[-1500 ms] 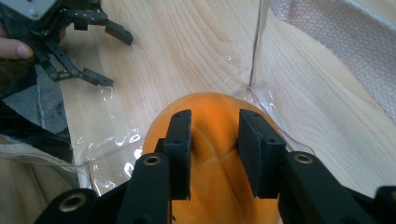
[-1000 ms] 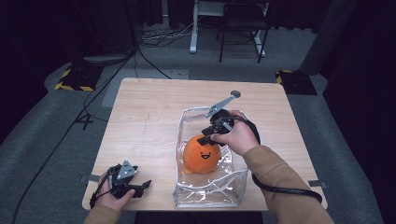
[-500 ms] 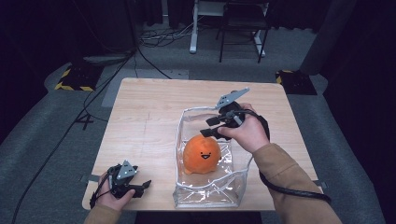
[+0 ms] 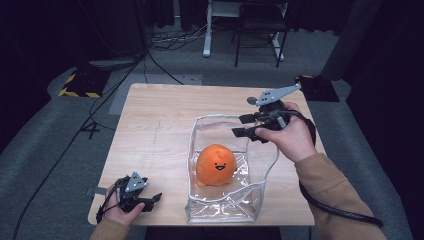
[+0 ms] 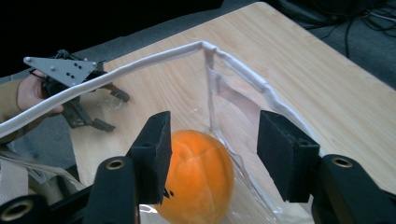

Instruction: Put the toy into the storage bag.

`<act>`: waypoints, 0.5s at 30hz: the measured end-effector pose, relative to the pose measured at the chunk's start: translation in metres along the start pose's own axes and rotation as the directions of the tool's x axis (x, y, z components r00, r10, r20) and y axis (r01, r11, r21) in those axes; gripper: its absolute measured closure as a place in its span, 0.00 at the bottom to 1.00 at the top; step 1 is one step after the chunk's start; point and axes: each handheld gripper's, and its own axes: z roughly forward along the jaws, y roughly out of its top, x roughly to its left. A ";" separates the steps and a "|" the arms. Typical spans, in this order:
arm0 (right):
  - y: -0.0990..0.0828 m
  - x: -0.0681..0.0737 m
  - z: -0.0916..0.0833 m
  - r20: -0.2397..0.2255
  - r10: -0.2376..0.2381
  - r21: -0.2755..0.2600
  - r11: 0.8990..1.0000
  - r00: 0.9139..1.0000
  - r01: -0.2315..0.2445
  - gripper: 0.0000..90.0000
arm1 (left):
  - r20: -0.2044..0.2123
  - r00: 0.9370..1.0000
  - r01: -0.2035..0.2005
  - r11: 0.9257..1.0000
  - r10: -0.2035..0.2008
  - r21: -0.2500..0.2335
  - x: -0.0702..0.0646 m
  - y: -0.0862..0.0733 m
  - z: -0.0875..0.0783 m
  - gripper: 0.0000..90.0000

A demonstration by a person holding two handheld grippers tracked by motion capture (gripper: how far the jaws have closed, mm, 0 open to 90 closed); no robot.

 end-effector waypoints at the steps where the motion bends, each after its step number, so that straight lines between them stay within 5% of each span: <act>1: -0.004 -0.002 -0.009 0.014 0.010 -0.010 1.000 1.000 -0.010 0.49 | 0.000 1.000 -0.002 1.000 0.002 0.001 0.000 0.000 0.000 0.25; 15: -0.027 -0.020 -0.059 0.123 0.053 -0.047 0.998 0.991 -0.047 0.42 | 0.000 1.000 -0.004 1.000 0.004 0.002 0.001 0.001 0.001 0.25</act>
